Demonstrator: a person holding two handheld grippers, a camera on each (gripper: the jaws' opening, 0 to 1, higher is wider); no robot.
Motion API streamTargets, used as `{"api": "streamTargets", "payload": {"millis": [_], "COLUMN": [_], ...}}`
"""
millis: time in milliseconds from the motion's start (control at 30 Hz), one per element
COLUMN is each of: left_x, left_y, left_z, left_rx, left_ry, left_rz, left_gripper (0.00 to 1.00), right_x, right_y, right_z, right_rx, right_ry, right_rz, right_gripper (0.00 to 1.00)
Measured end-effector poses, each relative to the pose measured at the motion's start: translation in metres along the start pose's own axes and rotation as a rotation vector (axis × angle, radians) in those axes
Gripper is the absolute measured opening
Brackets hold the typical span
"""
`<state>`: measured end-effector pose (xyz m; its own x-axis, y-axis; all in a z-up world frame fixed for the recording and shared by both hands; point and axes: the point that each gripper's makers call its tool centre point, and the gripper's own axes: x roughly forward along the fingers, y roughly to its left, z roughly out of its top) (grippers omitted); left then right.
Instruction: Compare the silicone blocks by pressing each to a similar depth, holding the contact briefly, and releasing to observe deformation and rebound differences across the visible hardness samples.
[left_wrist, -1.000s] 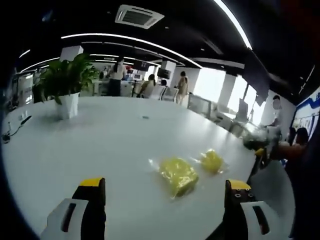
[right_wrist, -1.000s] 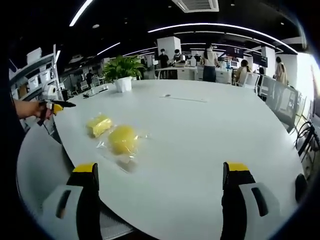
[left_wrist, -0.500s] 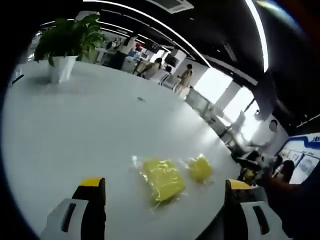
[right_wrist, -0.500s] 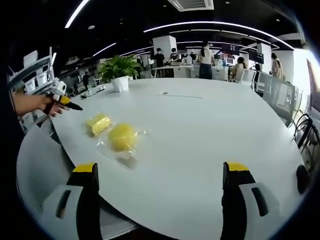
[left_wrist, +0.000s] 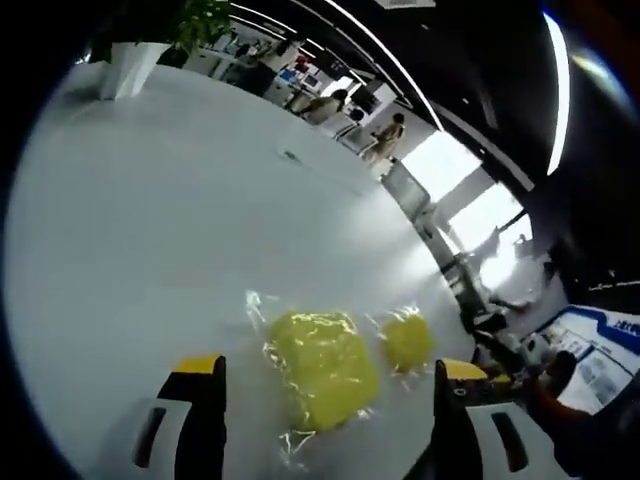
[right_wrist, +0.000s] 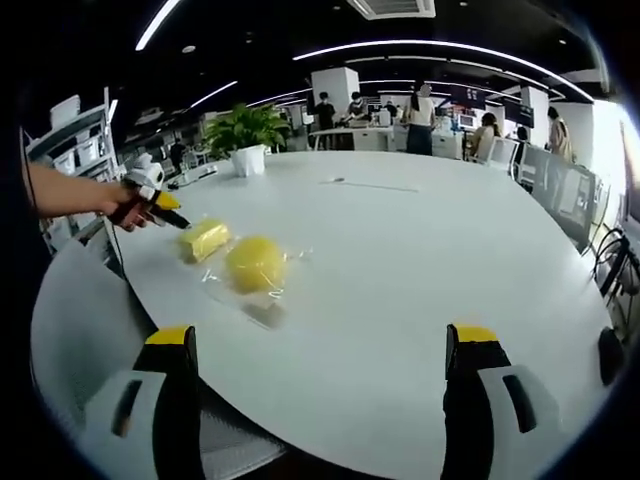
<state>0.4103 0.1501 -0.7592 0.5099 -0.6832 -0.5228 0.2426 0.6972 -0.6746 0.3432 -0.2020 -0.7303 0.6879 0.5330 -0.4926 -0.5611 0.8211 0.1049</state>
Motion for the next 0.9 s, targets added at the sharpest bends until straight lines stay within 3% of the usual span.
{"api": "streamTargets", "payload": {"millis": [167,267,367,500,700,833,900], "left_x": [0.009,0.013,0.018,0.025,0.031,0.029,0.028], "left_y": [0.007,0.008,0.005,0.008,0.014,0.015,0.014], "left_z": [-0.008,-0.005,-0.006,-0.015,-0.019,-0.02,-0.022], "left_rx": [-0.073,-0.078,-0.048,0.022,-0.018,-0.066,-0.045], "left_ry": [0.045,0.045,0.053,0.089,0.111,0.081,0.077], "left_rz": [0.014,0.041,0.049,0.081,0.095,0.095,0.085], "left_gripper": [0.73,0.67,0.65,0.51,0.37,0.3,0.26], "right_x": [0.001,0.001,0.001,0.001,0.0,-0.001,-0.002], "right_y": [0.0,-0.001,-0.002,-0.001,-0.003,-0.004,-0.004], "right_z": [-0.002,0.001,0.001,-0.002,-0.005,-0.007,-0.007], "right_rx": [0.003,0.018,0.033,0.035,0.043,0.049,0.051], "right_ry": [0.006,-0.006,-0.016,-0.009,-0.013,-0.008,-0.006], "right_rz": [0.006,0.004,0.002,0.002,-0.01,-0.012,-0.011], "right_gripper": [0.96,0.96,0.96,0.96,0.96,0.96,0.96]}}
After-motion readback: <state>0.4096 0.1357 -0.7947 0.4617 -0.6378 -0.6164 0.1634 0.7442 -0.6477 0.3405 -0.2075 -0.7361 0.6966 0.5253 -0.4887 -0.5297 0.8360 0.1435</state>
